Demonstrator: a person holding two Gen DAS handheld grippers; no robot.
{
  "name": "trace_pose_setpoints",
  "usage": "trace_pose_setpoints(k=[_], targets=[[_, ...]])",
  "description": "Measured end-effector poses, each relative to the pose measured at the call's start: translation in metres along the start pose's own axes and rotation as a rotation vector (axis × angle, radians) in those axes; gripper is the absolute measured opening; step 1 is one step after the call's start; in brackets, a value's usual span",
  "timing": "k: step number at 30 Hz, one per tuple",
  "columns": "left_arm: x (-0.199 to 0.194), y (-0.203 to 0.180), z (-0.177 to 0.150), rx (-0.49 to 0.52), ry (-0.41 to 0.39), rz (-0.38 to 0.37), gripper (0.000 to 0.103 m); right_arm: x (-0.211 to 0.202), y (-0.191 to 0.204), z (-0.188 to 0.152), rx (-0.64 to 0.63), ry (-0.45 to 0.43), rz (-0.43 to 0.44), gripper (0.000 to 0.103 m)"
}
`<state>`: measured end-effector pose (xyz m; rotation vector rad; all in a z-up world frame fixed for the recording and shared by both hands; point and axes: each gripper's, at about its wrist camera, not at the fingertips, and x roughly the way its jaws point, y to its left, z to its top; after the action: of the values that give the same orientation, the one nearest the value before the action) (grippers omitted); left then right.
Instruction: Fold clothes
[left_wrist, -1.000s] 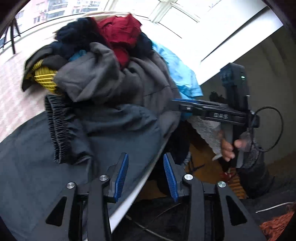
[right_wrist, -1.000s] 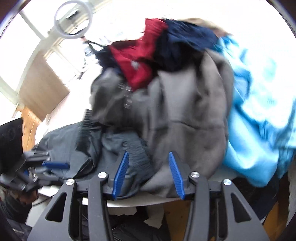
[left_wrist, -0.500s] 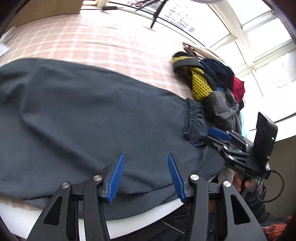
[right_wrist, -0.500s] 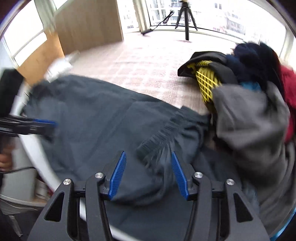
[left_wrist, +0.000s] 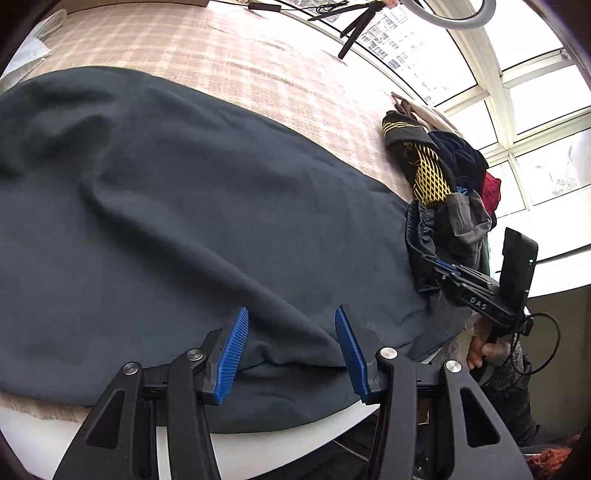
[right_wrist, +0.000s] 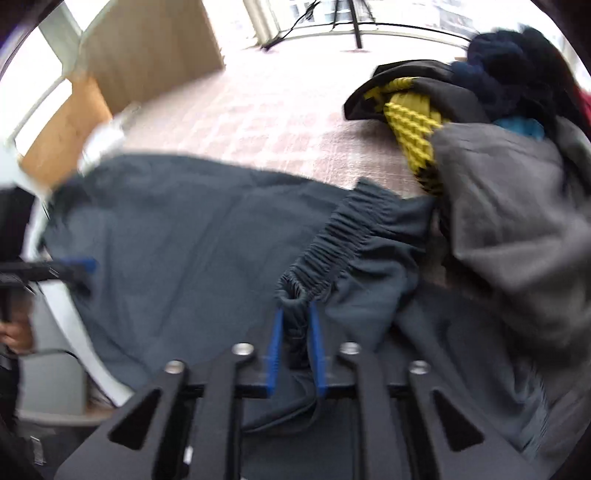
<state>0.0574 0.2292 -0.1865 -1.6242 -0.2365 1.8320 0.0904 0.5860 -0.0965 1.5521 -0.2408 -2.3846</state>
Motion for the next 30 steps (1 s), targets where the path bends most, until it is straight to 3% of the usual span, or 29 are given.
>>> trace_pose_setpoints(k=[4, 7, 8, 10, 13, 17, 19, 21, 25, 26, 28, 30], targets=[[-0.002, -0.013, 0.010, 0.057, 0.003, 0.015, 0.047, -0.067, -0.024, -0.027, 0.204, -0.138, 0.203, 0.012], [0.000, -0.024, 0.013, 0.108, 0.013, 0.023, 0.048, -0.108, -0.058, -0.055, 0.365, -0.232, 0.254, 0.012], [0.003, -0.028, 0.014, 0.125, 0.021, 0.025, 0.048, -0.114, -0.069, -0.066, 0.410, -0.251, 0.211, 0.012], [0.013, -0.035, 0.014, 0.147, 0.049, 0.027, 0.048, -0.108, -0.105, -0.088, 0.533, -0.202, 0.156, 0.012], [0.028, -0.047, 0.010, 0.192, 0.094, 0.038, 0.048, -0.092, -0.133, -0.107, 0.596, -0.149, 0.086, 0.015], [0.038, -0.058, -0.001, 0.263, 0.137, 0.076, 0.048, -0.099, -0.114, -0.097, 0.494, -0.147, 0.046, 0.017], [0.035, -0.061, -0.008, 0.294, 0.143, 0.085, 0.048, -0.102, -0.104, -0.092, 0.443, -0.146, 0.025, 0.038], [0.029, -0.061, -0.016, 0.323, 0.143, 0.088, 0.048, -0.102, -0.095, -0.075, 0.364, -0.155, -0.027, 0.050], [0.027, -0.063, -0.036, 0.399, 0.165, 0.110, 0.051, -0.091, -0.090, -0.062, 0.297, -0.107, -0.055, 0.049], [0.028, -0.065, -0.040, 0.424, 0.174, 0.126, 0.052, -0.088, -0.092, -0.062, 0.296, -0.092, -0.052, 0.045], [0.032, -0.070, -0.048, 0.475, 0.183, 0.157, 0.052, -0.087, -0.097, -0.064, 0.301, -0.078, -0.033, 0.017], [0.035, -0.073, -0.055, 0.522, 0.180, 0.187, 0.053, -0.093, -0.103, -0.067, 0.320, -0.096, 0.014, 0.016]])
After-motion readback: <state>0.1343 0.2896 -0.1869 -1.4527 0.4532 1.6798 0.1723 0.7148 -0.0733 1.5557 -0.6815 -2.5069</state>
